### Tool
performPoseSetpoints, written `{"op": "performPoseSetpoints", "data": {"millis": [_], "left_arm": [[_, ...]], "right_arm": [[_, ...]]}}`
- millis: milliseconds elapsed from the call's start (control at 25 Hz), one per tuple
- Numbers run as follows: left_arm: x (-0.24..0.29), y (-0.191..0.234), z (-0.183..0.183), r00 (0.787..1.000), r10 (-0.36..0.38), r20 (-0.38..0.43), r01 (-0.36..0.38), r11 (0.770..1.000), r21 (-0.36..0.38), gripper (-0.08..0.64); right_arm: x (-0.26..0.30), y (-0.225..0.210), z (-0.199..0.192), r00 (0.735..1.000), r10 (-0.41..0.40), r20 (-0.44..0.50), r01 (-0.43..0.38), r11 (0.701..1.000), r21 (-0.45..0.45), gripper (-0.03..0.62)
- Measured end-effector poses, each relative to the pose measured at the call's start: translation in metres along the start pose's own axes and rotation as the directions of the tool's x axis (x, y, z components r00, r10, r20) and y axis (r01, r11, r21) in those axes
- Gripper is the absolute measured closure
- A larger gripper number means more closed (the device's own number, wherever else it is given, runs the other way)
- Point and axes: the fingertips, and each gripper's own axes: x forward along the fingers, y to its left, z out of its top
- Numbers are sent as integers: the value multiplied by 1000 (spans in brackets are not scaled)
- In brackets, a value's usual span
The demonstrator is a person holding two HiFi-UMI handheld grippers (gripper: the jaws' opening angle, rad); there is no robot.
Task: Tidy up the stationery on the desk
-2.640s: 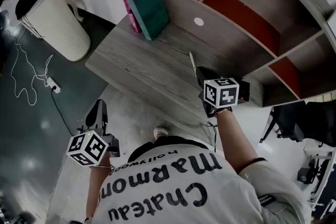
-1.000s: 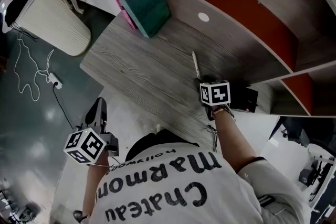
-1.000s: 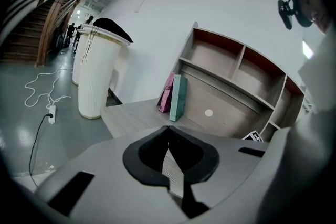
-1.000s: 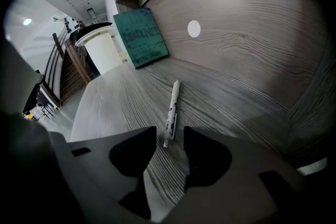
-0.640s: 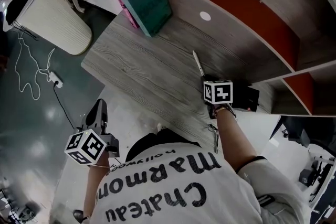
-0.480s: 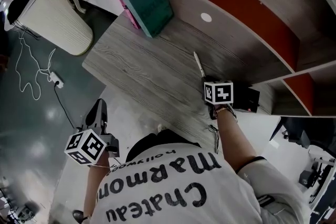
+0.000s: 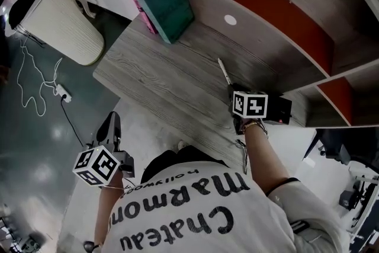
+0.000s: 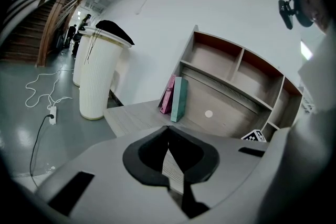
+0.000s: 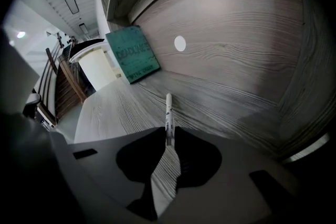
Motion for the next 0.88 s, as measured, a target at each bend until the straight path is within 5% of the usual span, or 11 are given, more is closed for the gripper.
{"op": "performPoseSetpoints", "data": {"millis": [480, 880], "left_arm": [[-2, -10, 10, 995, -95, -2, 95, 995, 37, 545], [-9, -13, 31, 972, -234, -31, 235, 969, 79, 545]], "right_arm": [[-44, 7, 13, 993, -28, 112, 22, 998, 50, 529], [-108, 31, 0, 977, -88, 195, 59, 987, 148, 529]]}}
